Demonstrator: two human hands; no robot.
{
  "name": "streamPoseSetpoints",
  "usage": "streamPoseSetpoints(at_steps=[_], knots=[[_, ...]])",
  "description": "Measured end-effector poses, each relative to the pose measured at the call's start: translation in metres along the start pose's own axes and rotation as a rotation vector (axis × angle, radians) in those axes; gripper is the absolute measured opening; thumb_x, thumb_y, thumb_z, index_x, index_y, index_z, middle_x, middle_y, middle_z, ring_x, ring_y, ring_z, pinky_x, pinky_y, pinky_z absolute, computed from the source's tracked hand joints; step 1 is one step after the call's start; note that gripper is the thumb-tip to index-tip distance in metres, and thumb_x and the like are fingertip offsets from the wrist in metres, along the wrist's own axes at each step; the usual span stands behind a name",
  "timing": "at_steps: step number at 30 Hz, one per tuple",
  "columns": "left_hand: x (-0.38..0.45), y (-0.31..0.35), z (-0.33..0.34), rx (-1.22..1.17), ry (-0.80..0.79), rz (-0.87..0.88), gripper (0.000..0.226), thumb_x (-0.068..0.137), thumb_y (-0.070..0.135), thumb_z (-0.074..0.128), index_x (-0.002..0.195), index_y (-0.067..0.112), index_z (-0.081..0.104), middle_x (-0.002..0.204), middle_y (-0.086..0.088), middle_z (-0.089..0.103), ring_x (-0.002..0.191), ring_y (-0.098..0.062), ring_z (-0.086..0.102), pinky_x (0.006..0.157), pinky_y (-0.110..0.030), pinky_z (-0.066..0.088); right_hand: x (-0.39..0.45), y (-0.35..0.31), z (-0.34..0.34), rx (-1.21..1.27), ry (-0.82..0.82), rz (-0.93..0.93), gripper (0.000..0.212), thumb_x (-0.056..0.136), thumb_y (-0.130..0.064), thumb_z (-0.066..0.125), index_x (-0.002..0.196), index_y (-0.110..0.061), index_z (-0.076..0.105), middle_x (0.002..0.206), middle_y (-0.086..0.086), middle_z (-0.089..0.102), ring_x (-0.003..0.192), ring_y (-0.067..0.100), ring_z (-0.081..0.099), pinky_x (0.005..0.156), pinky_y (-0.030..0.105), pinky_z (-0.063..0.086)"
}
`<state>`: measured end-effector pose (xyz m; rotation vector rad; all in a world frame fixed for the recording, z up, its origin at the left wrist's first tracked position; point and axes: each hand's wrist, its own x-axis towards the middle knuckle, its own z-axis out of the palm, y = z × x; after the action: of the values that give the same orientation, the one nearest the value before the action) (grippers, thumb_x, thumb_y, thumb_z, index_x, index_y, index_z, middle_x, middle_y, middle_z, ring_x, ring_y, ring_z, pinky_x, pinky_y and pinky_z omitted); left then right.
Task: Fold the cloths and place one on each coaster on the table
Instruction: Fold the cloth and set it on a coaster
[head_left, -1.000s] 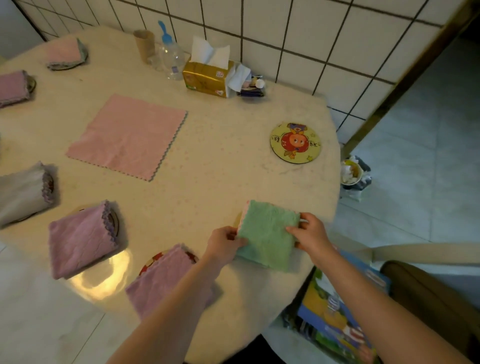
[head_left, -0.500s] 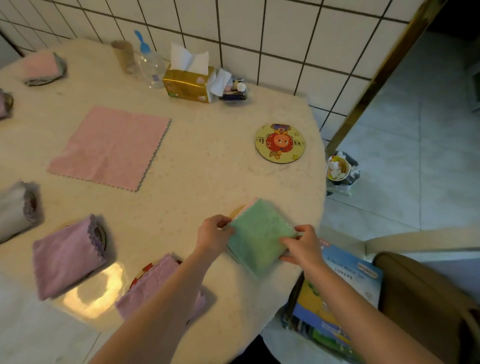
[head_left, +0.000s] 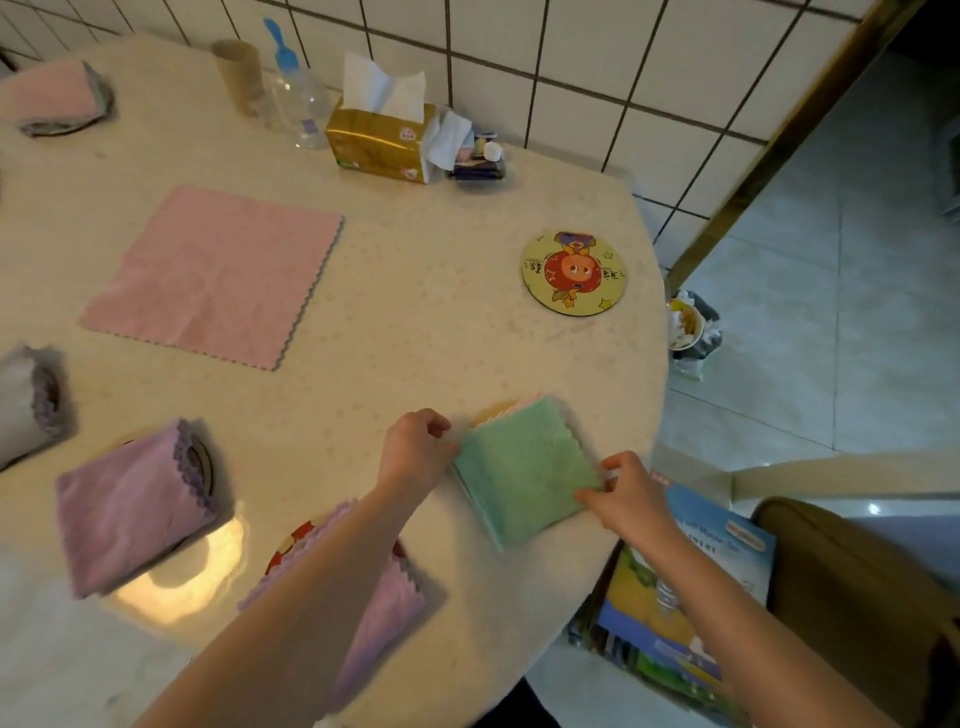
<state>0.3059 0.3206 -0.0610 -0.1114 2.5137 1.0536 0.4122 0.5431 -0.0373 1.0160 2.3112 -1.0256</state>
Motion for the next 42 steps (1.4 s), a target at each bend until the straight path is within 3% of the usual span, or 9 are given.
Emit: streamPoseSetpoints(at_steps=[5,21,26,28,32,35,38,40,42], knots=[[0.012,-0.015,-0.05,0.113,0.033,0.107,0.026,0.082,0.005,0.061,0.106,0.014,0.065,0.101,-0.001,0.059,0.085,-0.019,0.058,0.076,-0.03,0.048,-0.004,-0.078,0.003,-0.19,0.186,-0.315,0.042,0.084,-0.016,0.062,0.123,-0.015,0.047,0.122,0.01,0.048,0.109,0.028,0.052,0.089,0.038,0.046],[0.124,-0.178,-0.283,0.631,0.006,0.446,0.053,0.075,0.001,0.058,0.126,0.014,0.058,0.133,-0.004,0.055,0.125,-0.029,0.047,0.103,-0.04,0.04,0.002,-0.311,0.218,-0.473,-0.107,-0.799,0.028,0.093,-0.013,0.048,0.121,-0.012,0.05,0.124,0.007,0.049,0.112,0.025,0.047,0.091,0.04,0.043],[0.144,-0.207,-0.308,0.729,-0.039,0.531,0.052,0.084,0.011,0.057,0.135,0.017,0.051,0.144,-0.004,0.046,0.132,-0.028,0.04,0.11,-0.039,0.032,0.013,-0.338,0.254,-0.784,0.01,-0.885,0.031,0.083,-0.005,0.056,0.113,-0.007,0.047,0.114,0.011,0.046,0.102,0.03,0.047,0.068,0.042,0.047],[0.147,-0.211,-0.309,0.766,-0.072,0.526,0.052,0.09,0.017,0.051,0.141,0.021,0.044,0.15,-0.001,0.038,0.137,-0.026,0.033,0.113,-0.039,0.026,0.014,-0.342,0.254,-0.895,0.054,-0.916,0.041,0.065,0.005,0.065,0.102,-0.006,0.052,0.101,0.012,0.051,0.089,0.031,0.052,0.05,0.037,0.035],[0.154,-0.212,-0.312,0.801,-0.084,0.516,0.049,0.091,0.027,0.047,0.141,0.027,0.042,0.148,0.005,0.039,0.135,-0.022,0.034,0.112,-0.04,0.027,0.015,-0.353,0.256,-1.036,0.099,-0.929,0.051,0.035,0.005,0.075,0.081,-0.008,0.056,0.078,0.01,0.057,0.062,0.028,0.056,0.041,0.028,0.024],[0.16,-0.207,-0.317,0.772,-0.071,0.54,0.051,0.089,0.027,0.05,0.139,0.028,0.041,0.141,0.006,0.046,0.128,-0.023,0.041,0.106,-0.037,0.033,0.017,-0.376,0.251,-0.889,0.157,-0.891,0.023,0.065,-0.002,0.063,0.085,-0.008,0.054,0.081,0.01,0.056,0.058,0.03,0.056,0.041,0.027,0.021],[0.173,-0.201,-0.325,0.681,-0.075,0.454,0.064,0.087,0.021,0.055,0.146,0.024,0.029,0.143,0.001,0.042,0.125,-0.028,0.042,0.098,-0.04,0.039,0.015,-0.392,0.239,-0.819,0.278,-0.929,0.043,0.052,0.01,0.07,0.081,-0.009,0.045,0.069,0.008,0.049,0.034,0.026,0.032,0.039,0.021,0.005],[0.184,-0.201,-0.335,0.652,-0.029,0.393,0.065,0.085,0.018,0.057,0.145,0.025,0.032,0.142,-0.001,0.043,0.121,-0.03,0.041,0.096,-0.042,0.041,0.014,-0.398,0.226,-0.761,0.3,-0.995,0.042,0.052,0.016,0.068,0.078,-0.008,0.045,0.064,0.009,0.047,0.033,0.023,0.017,0.037,0.02,0.007],[0.191,-0.204,-0.347,0.662,0.042,0.351,0.057,0.085,0.015,0.056,0.14,0.024,0.042,0.14,-0.001,0.046,0.119,-0.031,0.04,0.095,-0.043,0.04,0.016,-0.405,0.213,-0.627,0.341,-0.949,0.024,0.073,0.006,0.063,0.084,-0.009,0.047,0.069,0.01,0.054,0.036,0.029,0.029,0.034,0.027,0.019]])
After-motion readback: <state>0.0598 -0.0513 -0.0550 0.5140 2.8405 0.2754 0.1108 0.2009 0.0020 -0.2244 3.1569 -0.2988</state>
